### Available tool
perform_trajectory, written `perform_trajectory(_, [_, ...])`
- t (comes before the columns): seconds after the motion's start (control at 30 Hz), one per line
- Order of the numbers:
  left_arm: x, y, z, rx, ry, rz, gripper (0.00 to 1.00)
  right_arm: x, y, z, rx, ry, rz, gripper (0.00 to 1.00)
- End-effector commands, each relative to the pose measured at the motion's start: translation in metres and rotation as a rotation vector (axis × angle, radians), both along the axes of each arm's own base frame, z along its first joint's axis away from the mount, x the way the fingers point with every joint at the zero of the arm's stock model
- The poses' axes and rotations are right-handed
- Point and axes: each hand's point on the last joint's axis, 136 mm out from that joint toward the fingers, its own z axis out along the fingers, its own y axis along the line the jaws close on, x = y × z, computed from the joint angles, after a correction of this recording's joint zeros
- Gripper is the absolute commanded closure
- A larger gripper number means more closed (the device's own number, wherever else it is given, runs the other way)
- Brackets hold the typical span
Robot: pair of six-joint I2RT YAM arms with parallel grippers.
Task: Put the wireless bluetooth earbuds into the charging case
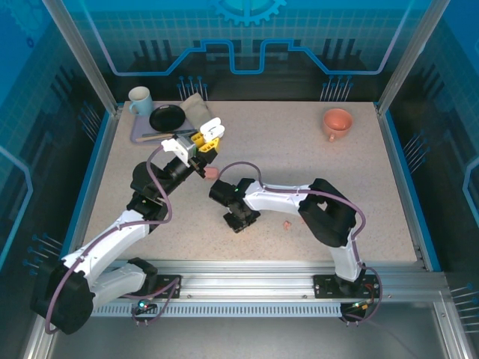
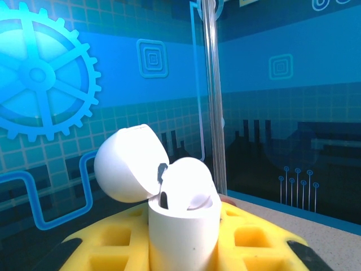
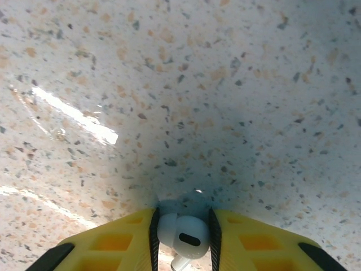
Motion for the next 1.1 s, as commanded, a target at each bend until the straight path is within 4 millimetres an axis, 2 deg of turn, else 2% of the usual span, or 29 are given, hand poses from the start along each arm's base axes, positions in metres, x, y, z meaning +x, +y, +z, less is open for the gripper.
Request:
perform_trajectory(0.0, [0.0, 0.005, 0.011, -0.01, -0.031, 0.024, 1.0, 0.0, -0.02, 0.011, -0.052, -0.038, -0.027, 0.71])
perform_trajectory(0.23, [-0.001, 0.004, 0.01, -0.006, -0.024, 0.019, 1.0, 0.023, -0.037, 0.043, 0.018, -0.125, -0.135, 0.73])
perform_trajectory(0.4, [-0.002, 0.002, 0.008, 0.003, -0.013, 0.003, 1.0, 0.046, -0.055, 0.085, 0.098, -0.226, -0.232, 0.73])
perform_trajectory(0.53, [-0.005, -0.002, 0.005, 0.018, -0.004, -0.026, 1.0, 0.067, -0.072, 0.143, 0.217, -0.352, -0.307, 0.74])
perform_trajectory(0.63, [-0.01, -0.008, 0.002, 0.029, 0.006, -0.07, 1.0, 0.084, -0.087, 0.2, 0.322, -0.473, -0.351, 0.74])
perform_trajectory(0.7, [-0.013, -0.012, 0.002, 0.028, 0.015, -0.105, 1.0, 0.093, -0.095, 0.244, 0.407, -0.568, -0.363, 0.74])
perform_trajectory(0.8, [-0.015, -0.018, 0.001, 0.023, 0.029, -0.149, 1.0, 0.102, -0.099, 0.303, 0.505, -0.696, -0.345, 0.74])
perform_trajectory(0.9, [-0.015, -0.022, 0.001, 0.012, 0.039, -0.182, 1.0, 0.107, -0.093, 0.355, 0.593, -0.797, -0.3, 0.74])
perform_trajectory(0.97, [-0.013, -0.025, 0.0, 0.001, 0.05, -0.195, 1.0, 0.11, -0.085, 0.379, 0.651, -0.842, -0.269, 0.74])
perform_trajectory(1.07, [-0.01, -0.028, 0.001, -0.011, 0.056, -0.207, 1.0, 0.114, -0.071, 0.405, 0.72, -0.884, -0.227, 0.74])
